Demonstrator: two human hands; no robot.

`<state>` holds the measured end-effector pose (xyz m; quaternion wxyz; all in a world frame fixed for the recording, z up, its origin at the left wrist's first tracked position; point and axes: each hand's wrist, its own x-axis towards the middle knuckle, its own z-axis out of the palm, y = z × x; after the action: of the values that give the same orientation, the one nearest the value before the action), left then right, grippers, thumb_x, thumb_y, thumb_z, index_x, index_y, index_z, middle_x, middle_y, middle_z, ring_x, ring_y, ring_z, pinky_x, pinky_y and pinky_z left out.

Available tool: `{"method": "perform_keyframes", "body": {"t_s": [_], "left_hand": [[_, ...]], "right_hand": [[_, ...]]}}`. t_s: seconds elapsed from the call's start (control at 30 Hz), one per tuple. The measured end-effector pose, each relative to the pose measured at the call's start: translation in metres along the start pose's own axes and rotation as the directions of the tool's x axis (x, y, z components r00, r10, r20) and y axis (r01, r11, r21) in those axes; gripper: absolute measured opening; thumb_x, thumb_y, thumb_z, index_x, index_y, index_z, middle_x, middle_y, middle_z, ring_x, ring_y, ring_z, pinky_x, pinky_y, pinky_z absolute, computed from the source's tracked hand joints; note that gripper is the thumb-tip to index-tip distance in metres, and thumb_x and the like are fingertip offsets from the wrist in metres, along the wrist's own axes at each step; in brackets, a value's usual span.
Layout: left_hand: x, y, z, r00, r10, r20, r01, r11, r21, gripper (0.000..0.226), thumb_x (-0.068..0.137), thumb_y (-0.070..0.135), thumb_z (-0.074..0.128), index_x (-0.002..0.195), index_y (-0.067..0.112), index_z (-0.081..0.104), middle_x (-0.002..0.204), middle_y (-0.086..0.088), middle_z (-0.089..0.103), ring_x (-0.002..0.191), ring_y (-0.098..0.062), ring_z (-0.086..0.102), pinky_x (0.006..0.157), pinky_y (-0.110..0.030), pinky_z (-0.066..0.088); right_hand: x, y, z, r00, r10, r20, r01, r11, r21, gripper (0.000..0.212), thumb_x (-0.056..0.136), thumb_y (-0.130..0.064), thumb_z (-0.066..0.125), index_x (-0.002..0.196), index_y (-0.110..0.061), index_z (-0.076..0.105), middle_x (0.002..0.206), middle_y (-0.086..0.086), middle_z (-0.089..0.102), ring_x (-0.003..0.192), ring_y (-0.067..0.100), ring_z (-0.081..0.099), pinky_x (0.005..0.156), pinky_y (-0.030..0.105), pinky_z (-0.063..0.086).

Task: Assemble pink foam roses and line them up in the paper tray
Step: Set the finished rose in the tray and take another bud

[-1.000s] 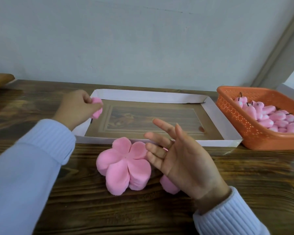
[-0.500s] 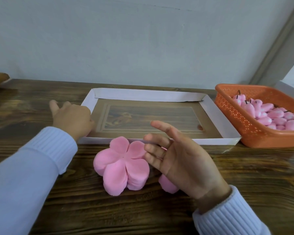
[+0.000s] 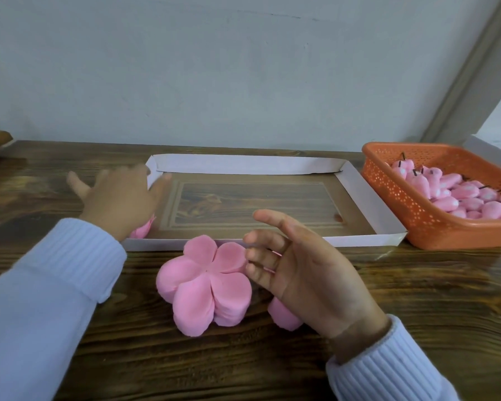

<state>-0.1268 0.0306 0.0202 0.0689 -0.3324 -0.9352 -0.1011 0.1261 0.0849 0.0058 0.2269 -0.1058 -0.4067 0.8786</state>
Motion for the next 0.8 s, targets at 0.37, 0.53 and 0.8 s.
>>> {"method": "perform_keyframes", "body": {"t_s": [0.37,0.53,0.8], "left_hand": [[-0.116,0.084,-0.009,0.959,0.024,-0.281,-0.282,0.147,-0.948,0.022,0.097,0.025,0.049,0.078,0.017,0.056,0.064,-0.004,0.052,0.060,-0.004,0.046,0.061,-0.018,0.040],[-0.131,0.084,0.030,0.869,0.417,-0.266,-0.442,0.417,-0.794,0.011,0.090,0.032,0.050,0.086,0.024,0.055,0.057,0.008,0.053,0.052,-0.009,0.052,0.048,-0.019,0.040],[-0.128,0.089,0.039,0.882,0.443,-0.160,-0.429,0.616,-0.660,0.010,0.091,0.021,0.055,0.089,0.031,0.054,0.065,0.012,0.052,0.067,-0.006,0.053,0.058,-0.019,0.038]], "right_hand": [[0.001,-0.008,0.000,0.913,-0.248,-0.323,0.301,0.945,0.126,0.017,0.078,-0.015,0.060,0.093,-0.009,0.063,0.073,0.006,0.063,0.062,0.014,0.059,0.058,0.022,0.052],[-0.005,-0.041,-0.019,0.779,-0.358,-0.515,0.418,0.908,0.003,0.004,0.087,-0.008,0.056,0.087,-0.011,0.059,0.071,0.003,0.063,0.058,0.010,0.059,0.057,0.018,0.050],[-0.016,-0.161,-0.085,0.653,-0.621,-0.434,-0.174,0.436,-0.883,0.014,0.095,-0.014,0.055,0.092,-0.016,0.068,0.090,0.005,0.072,0.083,0.019,0.069,0.072,0.030,0.053]]}}
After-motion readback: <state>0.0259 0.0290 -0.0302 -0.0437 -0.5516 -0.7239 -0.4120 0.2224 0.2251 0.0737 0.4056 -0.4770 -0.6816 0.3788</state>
